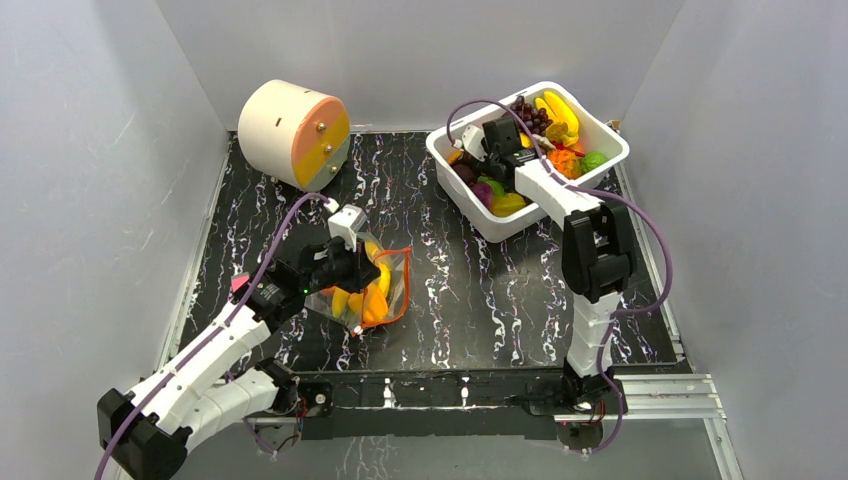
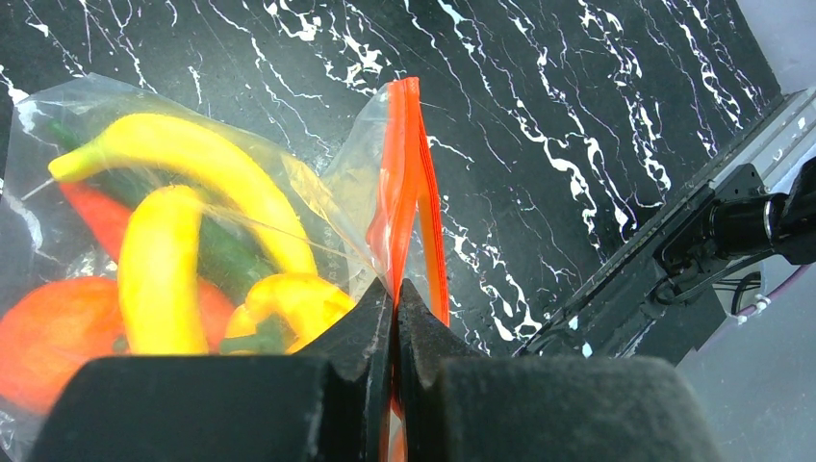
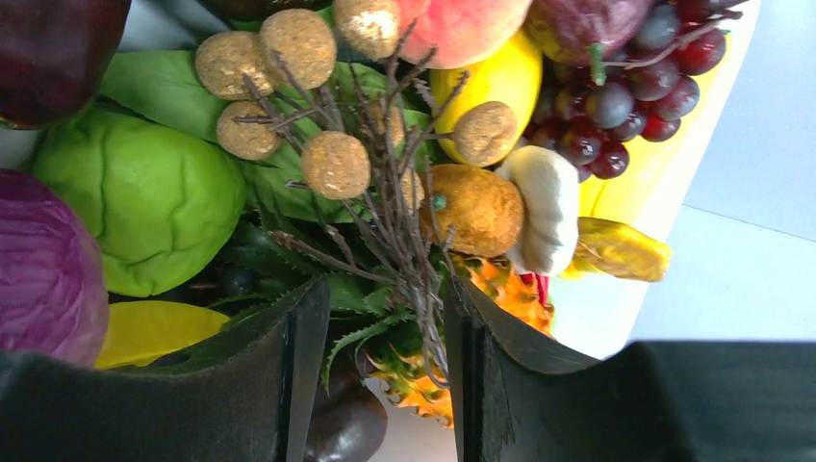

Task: Place the food in the zip-top bag and seal the zipper
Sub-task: Pick up the fake fruit from the bin.

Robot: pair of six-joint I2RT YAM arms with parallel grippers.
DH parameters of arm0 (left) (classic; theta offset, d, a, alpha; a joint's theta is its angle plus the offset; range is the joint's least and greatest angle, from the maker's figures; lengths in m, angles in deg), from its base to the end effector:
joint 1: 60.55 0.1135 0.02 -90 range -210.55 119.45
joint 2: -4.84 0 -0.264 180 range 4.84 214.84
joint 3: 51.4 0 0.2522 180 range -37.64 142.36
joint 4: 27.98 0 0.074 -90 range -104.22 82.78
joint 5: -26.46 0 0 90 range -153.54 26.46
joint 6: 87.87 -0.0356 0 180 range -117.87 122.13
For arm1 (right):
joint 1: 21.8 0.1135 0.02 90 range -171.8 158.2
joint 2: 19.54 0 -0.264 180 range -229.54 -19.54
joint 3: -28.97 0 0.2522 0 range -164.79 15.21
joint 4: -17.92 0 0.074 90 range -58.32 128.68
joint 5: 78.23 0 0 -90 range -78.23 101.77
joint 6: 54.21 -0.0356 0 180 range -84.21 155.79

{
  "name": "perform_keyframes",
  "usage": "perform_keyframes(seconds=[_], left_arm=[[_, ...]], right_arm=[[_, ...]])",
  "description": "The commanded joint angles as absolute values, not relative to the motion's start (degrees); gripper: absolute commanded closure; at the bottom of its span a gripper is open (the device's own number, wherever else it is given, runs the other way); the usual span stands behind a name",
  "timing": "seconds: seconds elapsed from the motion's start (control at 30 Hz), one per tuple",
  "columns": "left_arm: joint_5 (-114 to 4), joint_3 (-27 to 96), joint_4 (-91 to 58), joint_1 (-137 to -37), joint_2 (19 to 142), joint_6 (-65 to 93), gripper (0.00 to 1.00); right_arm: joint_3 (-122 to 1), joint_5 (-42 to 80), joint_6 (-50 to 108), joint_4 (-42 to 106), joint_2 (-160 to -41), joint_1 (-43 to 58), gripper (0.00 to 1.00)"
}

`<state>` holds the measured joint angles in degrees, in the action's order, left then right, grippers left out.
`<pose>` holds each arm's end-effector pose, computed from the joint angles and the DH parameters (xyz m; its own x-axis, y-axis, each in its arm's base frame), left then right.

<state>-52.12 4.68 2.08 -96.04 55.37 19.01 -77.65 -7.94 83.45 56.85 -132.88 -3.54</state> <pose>0.1606 -0.1232 0.2965 -0.5311 0.0291 -0.8468 0.5868 0.7336 -0.3428 0.4313 0.1297 0.2495 -0.4048 -0.8663 -0.2926 -0.5498 0.4863 -0.6791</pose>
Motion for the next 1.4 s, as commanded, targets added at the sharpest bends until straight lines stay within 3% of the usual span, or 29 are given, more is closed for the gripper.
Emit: perform_keyframes(seconds=[0.0, 0.27, 0.57, 0.7, 1.2, 1.37], left_arm=[[-51.82, 4.56, 1.24, -96.24, 53.64, 18.56, 1.00], [-52.01, 4.62, 1.30, -96.24, 53.82, 18.52, 1.00], [-51.93, 4.67, 1.30, -96.24, 53.76, 18.47, 1.00], [-52.10, 4.64, 1.34, -96.24, 53.71, 18.39, 1.00], [-52.38, 4.69, 1.34, -96.24, 54.06, 18.38, 1.00], [-52.51, 4.62, 1.33, -96.24, 53.85, 18.51, 1.00]], right_arm=[[-80.84, -9.02, 85.91, 54.23, -134.24, -3.87, 0.56], [-81.65, -9.95, 88.04, 52.60, -137.26, -4.05, 0.59], [-79.80, -10.20, 87.90, 45.76, -136.01, -4.05, 0.83], [-77.73, -10.49, 87.27, 42.83, -134.05, -4.05, 0.88], [-68.03, -12.75, 85.06, 29.34, -124.14, -3.58, 0.92], [-67.67, -10.40, 81.11, 31.42, -121.53, -2.89, 1.00]])
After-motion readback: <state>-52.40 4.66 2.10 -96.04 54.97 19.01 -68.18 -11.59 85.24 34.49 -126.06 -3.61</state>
